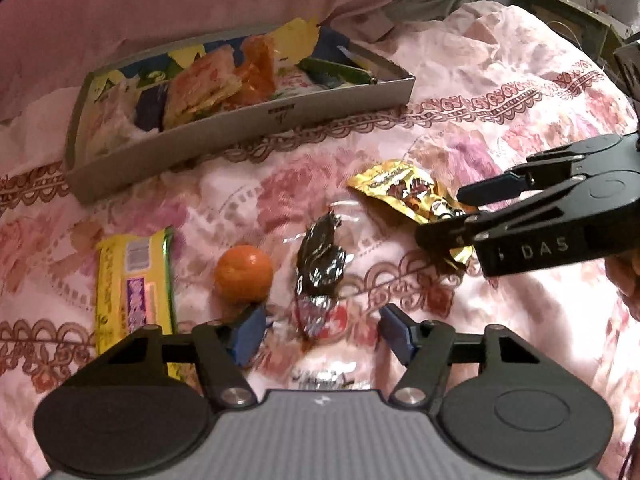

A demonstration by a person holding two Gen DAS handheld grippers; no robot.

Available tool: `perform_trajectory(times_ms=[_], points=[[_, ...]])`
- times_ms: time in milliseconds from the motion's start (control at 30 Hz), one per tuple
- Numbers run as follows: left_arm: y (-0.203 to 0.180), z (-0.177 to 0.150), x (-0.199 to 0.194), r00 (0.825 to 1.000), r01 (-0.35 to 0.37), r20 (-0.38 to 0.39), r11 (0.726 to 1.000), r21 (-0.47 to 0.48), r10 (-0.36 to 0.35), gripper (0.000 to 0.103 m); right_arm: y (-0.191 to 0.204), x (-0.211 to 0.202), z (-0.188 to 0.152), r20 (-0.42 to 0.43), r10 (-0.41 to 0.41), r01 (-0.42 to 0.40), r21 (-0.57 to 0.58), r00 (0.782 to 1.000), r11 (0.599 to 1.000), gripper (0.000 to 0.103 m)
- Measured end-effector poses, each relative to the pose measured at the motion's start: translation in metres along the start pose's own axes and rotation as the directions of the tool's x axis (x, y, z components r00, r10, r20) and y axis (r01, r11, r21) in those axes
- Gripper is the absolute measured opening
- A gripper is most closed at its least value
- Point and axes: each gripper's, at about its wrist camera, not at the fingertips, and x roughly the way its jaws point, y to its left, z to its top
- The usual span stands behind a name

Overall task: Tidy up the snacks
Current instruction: 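Reach the left tool to the dark brown packet while the right tool reaches the gold bag, then grasp the dark brown packet with the left tool while the right tool grasps the gold bag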

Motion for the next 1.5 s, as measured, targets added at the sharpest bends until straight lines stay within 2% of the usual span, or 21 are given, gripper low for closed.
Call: perform_trajectory(times_ms=[233, 433, 700, 800, 933, 1033, 1233, 1500], points=[[-0.007, 0.003, 0.004, 0.999, -0.035, 0.016, 0.998, 0.055, 0.034, 0.052, 0.001, 0.000, -0.001, 0.000, -0.002, 0.002, 0.009, 1.000, 1.000, 0.061], [-0.010, 0.002, 0.001, 0.999, -0.038, 0.007, 0.997, 0.069, 0.037, 0.051, 0.001, 0.000, -0.001, 0.016, 0.001, -0.001, -0.002, 1.000, 1.000, 0.061], [-0.011, 0.003, -0.013, 1.000, -0.029, -0.001, 1.000, 0.009, 0.029, 0.050, 0.013, 0.000, -0.005, 0.024, 0.007, -0.005, -0.076, 1.000, 0.997, 0.061], [-0.011, 0.003, -0.018, 1.000, -0.003, -0.001, 1.000, -0.017, 0.003, 0.050, 0.013, -0.002, -0.006, 0.032, 0.013, -0.011, -0.068, 0.999, 0.998, 0.060], [-0.012, 0.004, -0.021, 1.000, -0.008, 0.000, 1.000, -0.021, 0.008, 0.050, 0.011, -0.005, -0.005, 0.040, 0.012, -0.010, -0.056, 0.999, 0.998, 0.060], [-0.007, 0.004, -0.023, 1.000, 0.000, 0.002, 0.998, -0.061, 0.000, 0.050, 0.009, -0.008, -0.005, 0.057, 0.010, -0.008, -0.045, 0.998, 0.999, 0.060], [-0.005, 0.005, -0.039, 0.996, -0.014, 0.090, 0.997, -0.071, 0.021, 0.050, 0.006, -0.014, -0.002, 0.107, 0.010, -0.006, -0.035, 0.994, 0.999, 0.060], [0.002, 0.012, -0.051, 0.980, -0.021, 0.192, 0.992, -0.127, 0.045, 0.050, 0.007, -0.024, -0.001, 0.195, 0.010, -0.002, -0.039, 0.981, 0.999, 0.060]])
